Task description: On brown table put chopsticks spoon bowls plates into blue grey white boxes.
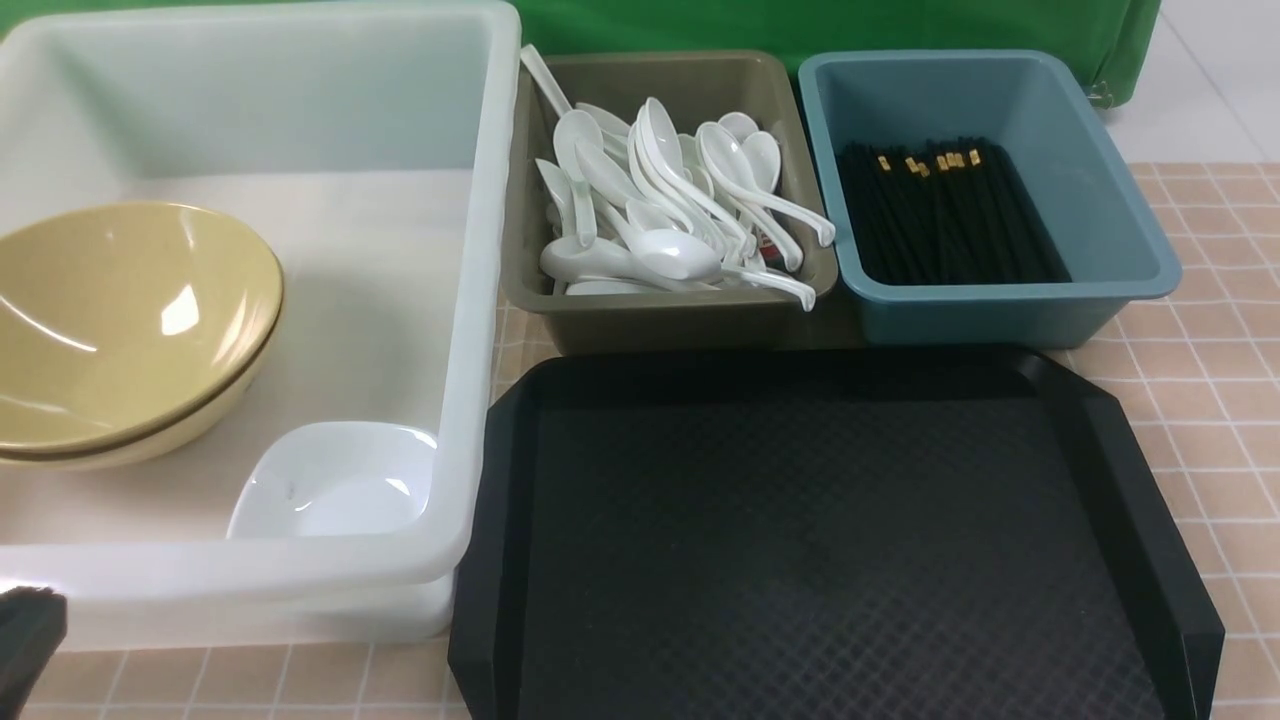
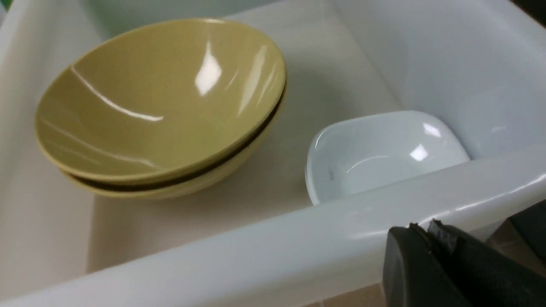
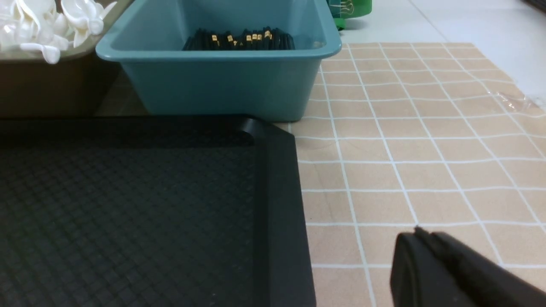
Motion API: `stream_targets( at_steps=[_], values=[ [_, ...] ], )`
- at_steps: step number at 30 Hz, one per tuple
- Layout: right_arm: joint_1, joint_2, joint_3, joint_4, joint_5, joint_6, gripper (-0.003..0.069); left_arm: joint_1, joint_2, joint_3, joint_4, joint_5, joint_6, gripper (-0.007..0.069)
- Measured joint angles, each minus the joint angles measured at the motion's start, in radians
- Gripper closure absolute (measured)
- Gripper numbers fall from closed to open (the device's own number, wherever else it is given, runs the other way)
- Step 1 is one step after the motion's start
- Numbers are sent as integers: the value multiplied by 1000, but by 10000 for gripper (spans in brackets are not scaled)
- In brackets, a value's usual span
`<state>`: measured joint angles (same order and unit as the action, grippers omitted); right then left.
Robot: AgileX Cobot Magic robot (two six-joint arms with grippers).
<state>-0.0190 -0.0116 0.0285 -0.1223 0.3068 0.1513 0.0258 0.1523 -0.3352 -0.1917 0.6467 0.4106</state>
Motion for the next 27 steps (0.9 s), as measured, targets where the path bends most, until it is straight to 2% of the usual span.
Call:
stream_targets(
  at_steps=[3,4,5,9,16,21,27],
  values=[
    [0,0,0,0,0,0,612,-24,-39,69,13,-135,-1,623],
    [0,0,0,0,0,0,612,-24,-67,146,20,-267,-11,623],
    [0,0,0,0,1,0,612,-23,-86,183,24,-324,-16,623],
    [0,0,0,0,1,0,608,3,-155,330,32,-497,-86,623],
    [0,0,0,0,2,0,604,28,-163,360,103,-463,-224,623],
    [0,0,-1,0,3,0,601,28,-163,360,115,-342,-244,623],
    [0,0,-1,-1,4,0,595,28,-164,360,115,-339,-247,623]
  ],
)
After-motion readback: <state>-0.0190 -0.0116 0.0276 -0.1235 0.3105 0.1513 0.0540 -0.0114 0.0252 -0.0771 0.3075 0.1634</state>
